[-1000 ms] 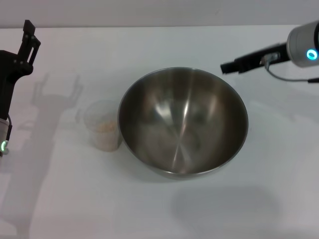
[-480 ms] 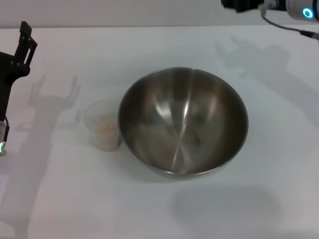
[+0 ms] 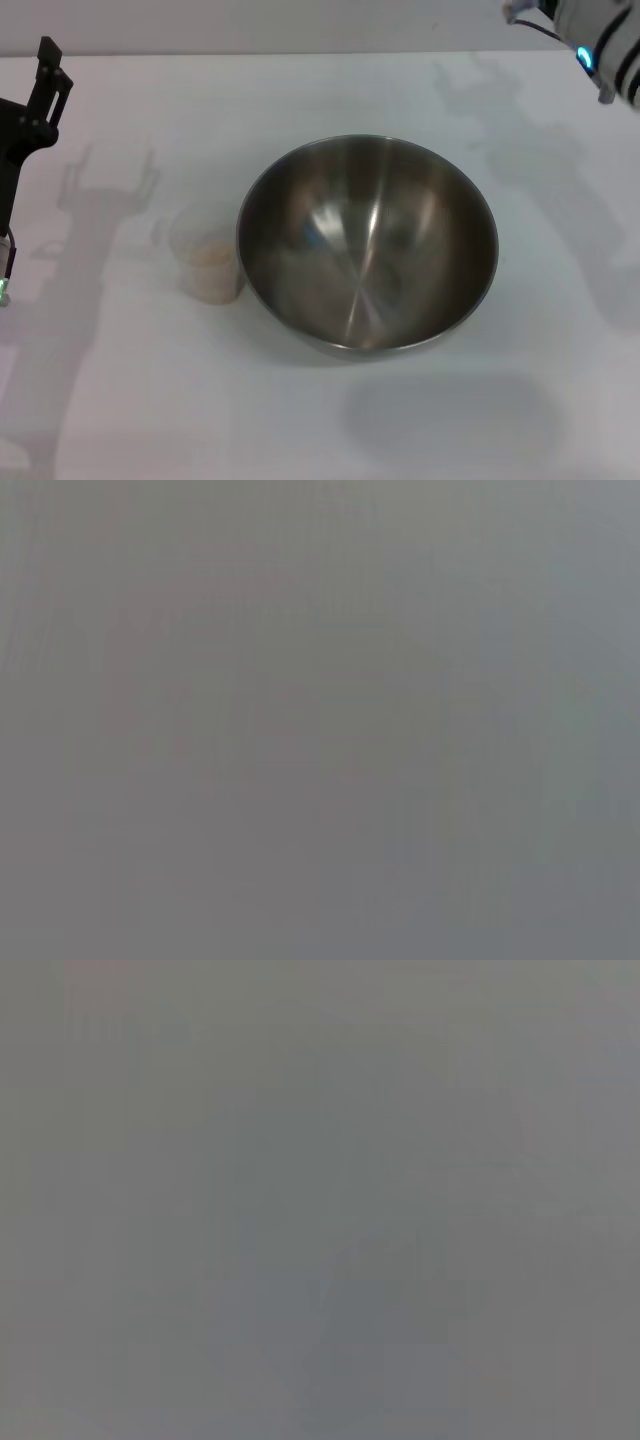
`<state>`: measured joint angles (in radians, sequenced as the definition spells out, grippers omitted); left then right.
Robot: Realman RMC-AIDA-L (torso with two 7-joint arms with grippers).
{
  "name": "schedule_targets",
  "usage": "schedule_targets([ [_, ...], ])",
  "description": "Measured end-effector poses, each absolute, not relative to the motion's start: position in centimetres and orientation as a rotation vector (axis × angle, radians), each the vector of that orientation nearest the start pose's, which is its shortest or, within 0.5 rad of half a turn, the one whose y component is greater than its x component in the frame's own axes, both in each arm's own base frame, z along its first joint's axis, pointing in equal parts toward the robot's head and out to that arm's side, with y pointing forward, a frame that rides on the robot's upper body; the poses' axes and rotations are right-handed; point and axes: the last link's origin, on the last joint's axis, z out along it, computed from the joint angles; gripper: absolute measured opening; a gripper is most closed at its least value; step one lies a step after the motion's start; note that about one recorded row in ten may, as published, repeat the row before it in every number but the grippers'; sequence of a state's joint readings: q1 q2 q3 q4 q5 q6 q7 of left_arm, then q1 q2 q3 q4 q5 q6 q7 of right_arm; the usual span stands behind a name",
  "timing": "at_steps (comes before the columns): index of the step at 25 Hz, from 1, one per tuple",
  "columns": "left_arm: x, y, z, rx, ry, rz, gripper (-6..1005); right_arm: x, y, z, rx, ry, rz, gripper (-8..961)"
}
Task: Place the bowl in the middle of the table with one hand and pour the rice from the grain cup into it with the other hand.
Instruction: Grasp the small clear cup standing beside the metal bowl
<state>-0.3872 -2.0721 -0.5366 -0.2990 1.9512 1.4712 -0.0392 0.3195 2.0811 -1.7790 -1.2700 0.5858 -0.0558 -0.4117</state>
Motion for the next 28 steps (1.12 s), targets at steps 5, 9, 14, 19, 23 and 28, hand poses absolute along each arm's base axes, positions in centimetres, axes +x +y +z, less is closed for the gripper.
schedule_targets([
  [5, -28.8, 30.8, -0.6, -1.465, -0.358, -0.935, 814, 18.4, 38.4, -0.6, -1.658, 0.255, 0.683, 502],
  [9, -28.8, 30.9, -0.5, -1.467, -0.353, -0.933, 814, 21.2, 36.3, -1.4, -1.580, 0.188, 0.796, 502],
  [14, -28.8, 30.9, -0.6, -1.468, -0.354, -0.934, 815, 24.9, 35.0, -1.1, -1.565, 0.295, 0.889, 502],
  [19, -28.9, 30.6, -0.8, -1.474, -0.362, -0.930, 815, 27.1, 34.1, -0.9, -1.573, 0.322, 0.858, 502],
  [23, -29.0, 30.3, -1.1, -1.480, -0.372, -0.926, 815, 27.7, 33.7, -1.1, -1.581, 0.327, 0.838, 502],
  [28, -28.8, 30.0, -1.3, -1.481, -0.377, -0.944, 815, 28.5, 32.8, -0.6, -1.558, 0.301, 0.835, 502],
])
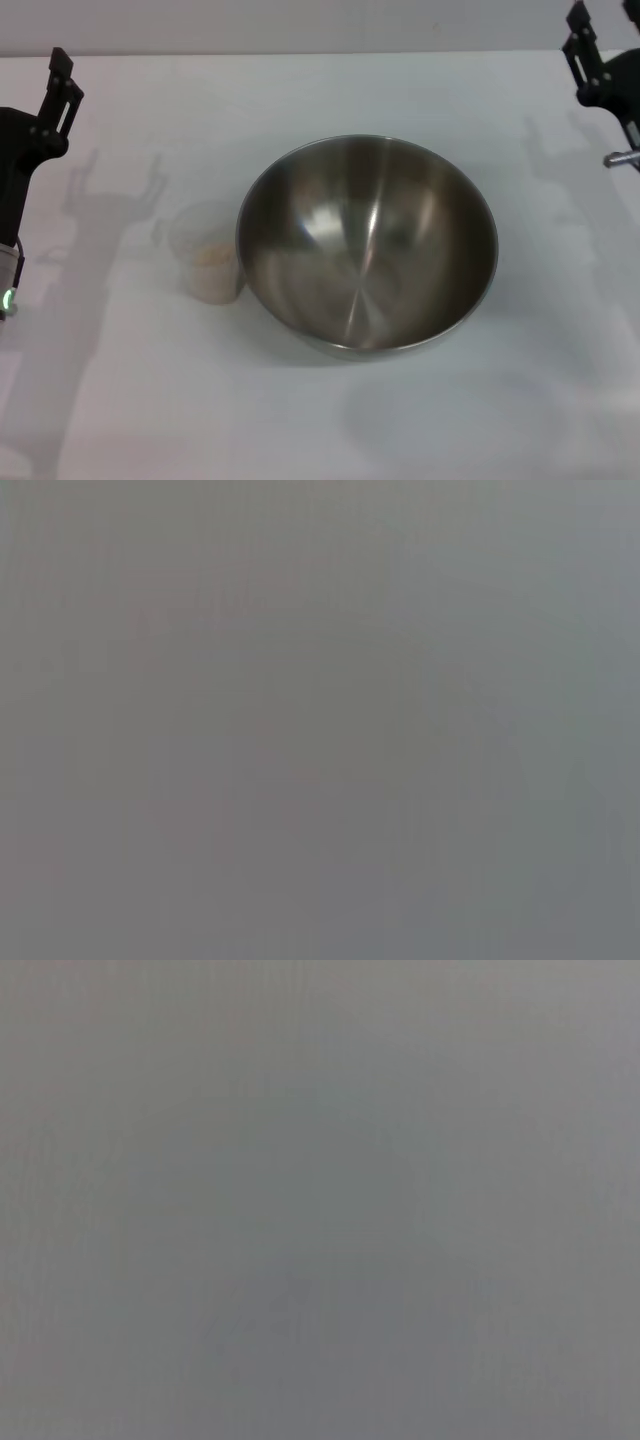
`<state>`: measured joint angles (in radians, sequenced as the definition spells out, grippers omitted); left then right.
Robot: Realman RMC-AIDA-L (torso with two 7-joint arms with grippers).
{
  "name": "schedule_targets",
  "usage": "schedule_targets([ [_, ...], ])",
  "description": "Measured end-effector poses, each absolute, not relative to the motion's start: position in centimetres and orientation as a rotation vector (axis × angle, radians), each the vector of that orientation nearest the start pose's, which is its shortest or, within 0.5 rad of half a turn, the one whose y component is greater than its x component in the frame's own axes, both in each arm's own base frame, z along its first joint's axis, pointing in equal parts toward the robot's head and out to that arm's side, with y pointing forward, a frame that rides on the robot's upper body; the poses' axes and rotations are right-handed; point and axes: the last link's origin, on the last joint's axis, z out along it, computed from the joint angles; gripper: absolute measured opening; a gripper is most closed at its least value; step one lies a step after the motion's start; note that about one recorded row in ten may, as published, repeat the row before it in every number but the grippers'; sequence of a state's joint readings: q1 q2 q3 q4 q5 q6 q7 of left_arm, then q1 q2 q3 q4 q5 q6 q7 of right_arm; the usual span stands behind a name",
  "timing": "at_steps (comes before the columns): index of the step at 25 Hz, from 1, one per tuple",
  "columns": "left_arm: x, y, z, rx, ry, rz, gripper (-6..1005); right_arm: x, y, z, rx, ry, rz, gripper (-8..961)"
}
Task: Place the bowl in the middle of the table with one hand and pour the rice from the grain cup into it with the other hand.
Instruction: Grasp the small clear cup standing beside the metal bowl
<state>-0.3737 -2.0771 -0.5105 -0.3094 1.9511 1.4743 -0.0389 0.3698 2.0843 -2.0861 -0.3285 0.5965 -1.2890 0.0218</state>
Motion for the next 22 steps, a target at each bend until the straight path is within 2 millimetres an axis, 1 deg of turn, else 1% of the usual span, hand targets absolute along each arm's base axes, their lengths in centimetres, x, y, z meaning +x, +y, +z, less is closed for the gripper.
schedule_targets([
  [3, -28.7, 30.0, -1.4, -1.485, -0.375, -0.949, 814, 28.9, 32.3, -0.2, -1.539, 0.288, 0.838, 502],
  [8, -28.7, 30.0, -1.4, -1.493, -0.375, -0.943, 814, 29.5, 32.2, 0.0, -1.530, 0.296, 0.821, 672],
  [13, -29.0, 29.8, -1.4, -1.506, -0.369, -0.932, 814, 30.1, 32.2, 0.3, -1.524, 0.304, 0.791, 684],
  [15, -29.6, 28.6, -1.6, -1.531, -0.364, -0.924, 814, 30.3, 32.2, 0.5, -1.518, 0.305, 0.783, 684],
  [16, -29.6, 28.6, -1.6, -1.531, -0.364, -0.924, 814, 30.5, 32.2, 0.6, -1.511, 0.305, 0.778, 684],
  [17, -30.0, 27.8, -1.6, -1.534, -0.365, -0.921, 814, 30.6, 32.2, 0.8, -1.503, 0.304, 0.776, 684],
  [19, -30.0, 27.8, -1.6, -1.534, -0.365, -0.921, 814, 30.8, 32.3, 1.2, -1.483, 0.305, 0.773, 684],
  [20, -30.9, 25.7, -1.9, -1.551, -0.371, -0.906, 814, 31.0, 32.4, 1.6, -1.458, 0.309, 0.769, 684],
  [22, -31.2, 24.8, -2.3, -1.580, -0.362, -0.890, 814, 31.1, 32.4, 1.8, -1.449, 0.310, 0.767, 684],
])
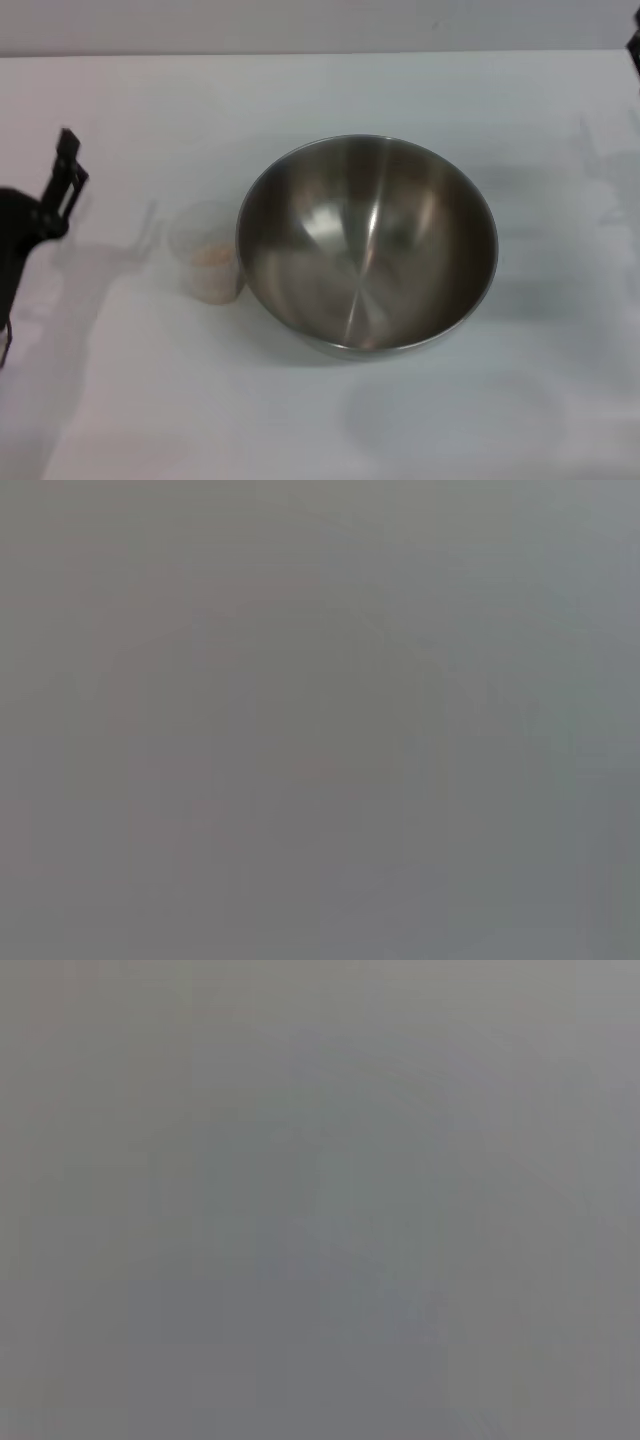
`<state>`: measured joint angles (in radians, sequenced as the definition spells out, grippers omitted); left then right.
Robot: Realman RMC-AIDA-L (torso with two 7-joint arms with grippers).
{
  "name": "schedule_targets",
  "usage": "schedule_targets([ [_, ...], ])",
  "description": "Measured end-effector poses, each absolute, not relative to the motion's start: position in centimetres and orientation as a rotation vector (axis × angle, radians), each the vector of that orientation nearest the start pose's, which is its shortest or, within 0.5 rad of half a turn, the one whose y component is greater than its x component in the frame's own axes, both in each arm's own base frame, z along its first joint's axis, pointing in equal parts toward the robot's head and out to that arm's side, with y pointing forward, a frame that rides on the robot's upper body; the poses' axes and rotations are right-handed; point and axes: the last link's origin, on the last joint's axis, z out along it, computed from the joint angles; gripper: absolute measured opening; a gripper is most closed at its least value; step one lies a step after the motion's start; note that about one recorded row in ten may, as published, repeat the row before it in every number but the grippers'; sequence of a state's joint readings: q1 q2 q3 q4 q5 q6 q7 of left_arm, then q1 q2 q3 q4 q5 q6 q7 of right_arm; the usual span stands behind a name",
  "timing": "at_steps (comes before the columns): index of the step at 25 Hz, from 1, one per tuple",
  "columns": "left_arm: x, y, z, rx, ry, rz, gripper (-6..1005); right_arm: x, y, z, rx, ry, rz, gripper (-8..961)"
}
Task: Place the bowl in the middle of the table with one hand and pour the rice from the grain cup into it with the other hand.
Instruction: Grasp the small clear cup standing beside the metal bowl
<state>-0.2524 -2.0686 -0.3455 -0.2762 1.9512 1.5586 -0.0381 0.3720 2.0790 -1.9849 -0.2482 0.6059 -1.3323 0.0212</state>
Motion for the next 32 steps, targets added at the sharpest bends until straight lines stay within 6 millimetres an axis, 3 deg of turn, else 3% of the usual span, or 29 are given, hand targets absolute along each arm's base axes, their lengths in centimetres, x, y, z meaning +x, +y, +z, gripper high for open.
schedule_targets([
  [11, -32.4, 21.9, -4.0, -1.692, -0.395, -0.817, 815, 30.8, 33.4, 2.0, -1.449, 0.283, 0.740, 684],
  [32, -33.3, 21.9, -6.5, -1.823, -0.487, -0.706, 815, 30.4, 34.2, 2.1, -1.462, 0.266, 0.725, 684],
])
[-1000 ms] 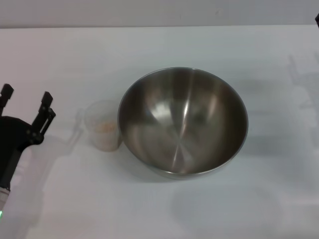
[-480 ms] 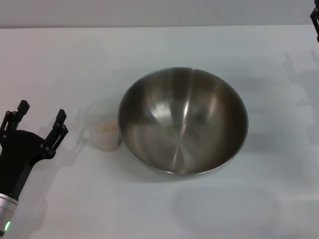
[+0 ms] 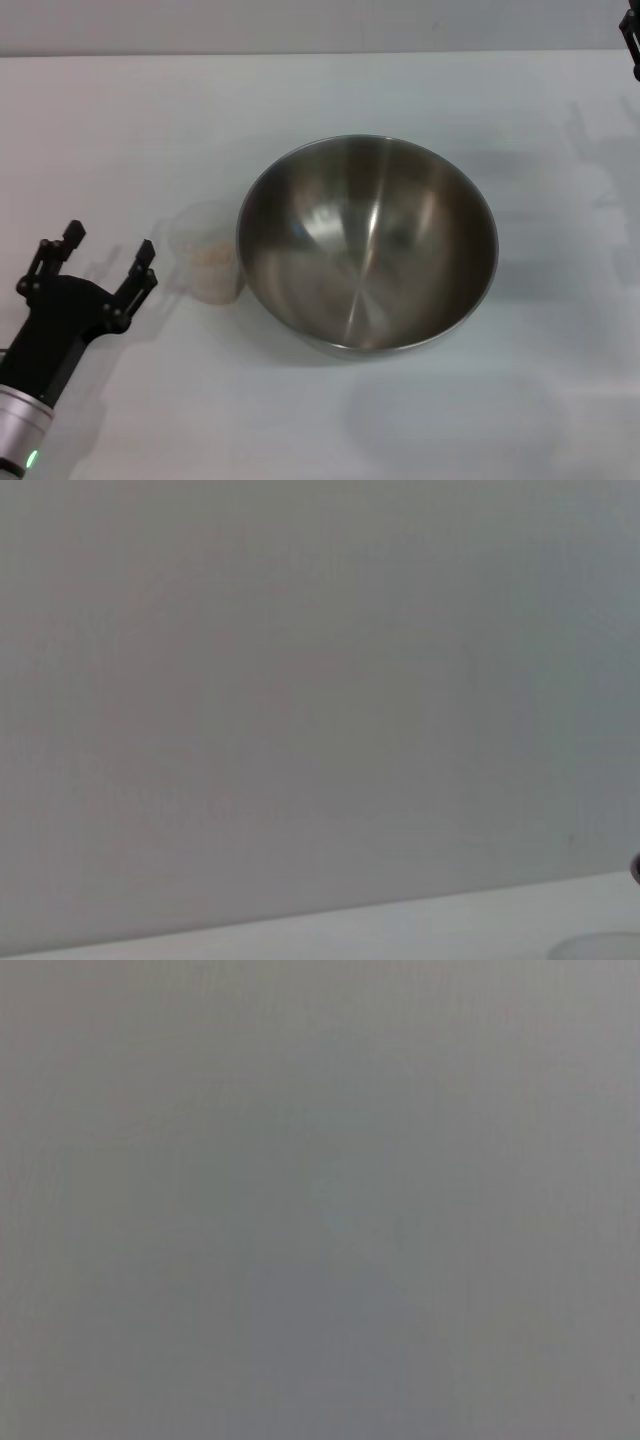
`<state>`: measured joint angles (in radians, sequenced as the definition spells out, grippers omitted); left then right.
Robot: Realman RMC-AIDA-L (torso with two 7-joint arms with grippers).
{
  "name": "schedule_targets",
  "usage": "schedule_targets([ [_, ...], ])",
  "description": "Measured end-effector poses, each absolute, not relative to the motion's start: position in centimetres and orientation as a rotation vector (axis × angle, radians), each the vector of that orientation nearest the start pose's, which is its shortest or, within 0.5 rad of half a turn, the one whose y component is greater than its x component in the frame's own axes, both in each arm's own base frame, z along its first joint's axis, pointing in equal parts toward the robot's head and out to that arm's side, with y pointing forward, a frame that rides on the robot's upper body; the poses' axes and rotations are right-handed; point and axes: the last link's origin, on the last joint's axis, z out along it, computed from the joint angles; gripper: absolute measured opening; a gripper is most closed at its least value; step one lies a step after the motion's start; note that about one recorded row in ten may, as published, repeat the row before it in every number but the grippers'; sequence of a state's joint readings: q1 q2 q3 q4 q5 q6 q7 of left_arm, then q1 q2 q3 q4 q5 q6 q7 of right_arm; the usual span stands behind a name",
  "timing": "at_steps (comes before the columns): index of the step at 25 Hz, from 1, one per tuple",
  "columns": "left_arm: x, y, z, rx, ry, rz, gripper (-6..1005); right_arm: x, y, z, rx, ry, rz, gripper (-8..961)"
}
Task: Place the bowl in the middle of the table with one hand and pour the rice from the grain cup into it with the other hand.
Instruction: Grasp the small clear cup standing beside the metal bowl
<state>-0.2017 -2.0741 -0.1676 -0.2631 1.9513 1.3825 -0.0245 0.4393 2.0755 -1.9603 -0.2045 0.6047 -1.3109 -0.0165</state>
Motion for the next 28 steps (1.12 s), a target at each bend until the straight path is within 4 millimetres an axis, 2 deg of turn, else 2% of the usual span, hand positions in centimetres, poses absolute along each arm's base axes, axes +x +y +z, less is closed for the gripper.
schedule_targets([
  [9, -33.4, 23.3, -7.2, -1.871, -0.505, -0.651, 815, 30.4, 34.3, 2.1, -1.463, 0.263, 0.727, 684],
  [28, -33.3, 25.5, -6.9, -1.866, -0.501, -0.620, 807, 30.3, 34.4, 2.1, -1.463, 0.260, 0.730, 685],
])
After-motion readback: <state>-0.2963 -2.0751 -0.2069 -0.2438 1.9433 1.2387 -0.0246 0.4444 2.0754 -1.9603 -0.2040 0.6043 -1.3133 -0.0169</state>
